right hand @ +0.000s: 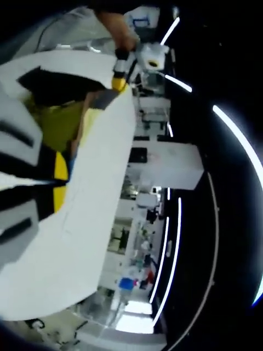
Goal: Fold the garment on the visible template until the final outline fits inside the template.
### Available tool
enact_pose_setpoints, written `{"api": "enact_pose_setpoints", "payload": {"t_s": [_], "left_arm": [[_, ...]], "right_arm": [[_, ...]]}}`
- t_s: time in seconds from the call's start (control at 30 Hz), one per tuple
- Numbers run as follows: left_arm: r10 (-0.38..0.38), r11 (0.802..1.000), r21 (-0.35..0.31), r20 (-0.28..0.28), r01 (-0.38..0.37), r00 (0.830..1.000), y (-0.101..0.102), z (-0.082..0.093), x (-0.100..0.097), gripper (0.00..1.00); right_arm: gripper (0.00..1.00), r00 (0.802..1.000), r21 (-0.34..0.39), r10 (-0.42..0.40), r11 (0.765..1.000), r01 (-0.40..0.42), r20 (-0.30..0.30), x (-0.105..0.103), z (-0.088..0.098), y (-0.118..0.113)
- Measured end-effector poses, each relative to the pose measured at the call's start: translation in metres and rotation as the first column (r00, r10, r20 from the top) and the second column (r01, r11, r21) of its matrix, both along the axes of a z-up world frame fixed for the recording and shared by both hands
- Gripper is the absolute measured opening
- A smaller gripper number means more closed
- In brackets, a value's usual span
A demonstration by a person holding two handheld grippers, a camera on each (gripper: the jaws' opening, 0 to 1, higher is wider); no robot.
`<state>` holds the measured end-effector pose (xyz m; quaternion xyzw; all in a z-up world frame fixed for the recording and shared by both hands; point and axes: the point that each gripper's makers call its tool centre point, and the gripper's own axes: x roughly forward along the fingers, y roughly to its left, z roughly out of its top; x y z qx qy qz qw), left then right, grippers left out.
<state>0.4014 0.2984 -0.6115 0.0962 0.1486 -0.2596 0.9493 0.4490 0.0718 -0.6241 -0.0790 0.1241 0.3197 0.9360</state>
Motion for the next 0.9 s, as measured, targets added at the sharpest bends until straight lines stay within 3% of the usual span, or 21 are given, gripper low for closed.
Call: {"api": "enact_pose_setpoints", "payload": {"t_s": [0.13,0.23,0.33,0.4,0.5,0.73,0.9], "left_arm": [[0.001,1.0,0.004,-0.003,-0.001,1.0,0.0,0.002,0.024,0.0],[0.004,1.0,0.024,-0.021,-0.004,1.0,0.002,-0.006,0.042,0.0],[0.019,1.0,0.001,-0.061,-0.019,0.998,0.007,-0.017,0.055,0.0],[0.042,0.999,0.004,-0.054,-0.042,0.998,0.012,-0.021,0.066,0.0],[0.066,0.997,0.039,-0.054,-0.064,0.996,0.018,-0.035,0.083,0.0],[0.084,0.996,0.04,-0.121,-0.079,0.989,0.024,-0.08,0.119,0.0],[0.097,0.995,0.035,-0.163,-0.092,0.982,0.027,-0.115,0.142,0.0]], "right_arm": [[0.0,0.999,0.008,-0.03,1.0,0.03,-0.015,0.022,-0.001,0.0],[0.0,0.998,0.02,-0.034,0.999,0.035,-0.06,0.04,-0.01,0.004],[0.0,0.996,0.011,-0.042,0.999,0.043,-0.082,0.053,-0.022,0.008],[0.0,0.994,0.01,-0.051,0.999,0.052,-0.099,0.063,-0.031,0.011],[0.0,0.992,0.016,-0.057,0.998,0.059,-0.11,0.076,-0.045,0.016],[0.0,0.984,-0.018,-0.1,0.995,0.099,-0.145,0.115,-0.09,0.021],[0.0,0.978,-0.04,-0.115,0.993,0.109,-0.175,0.131,-0.119,0.023]]}}
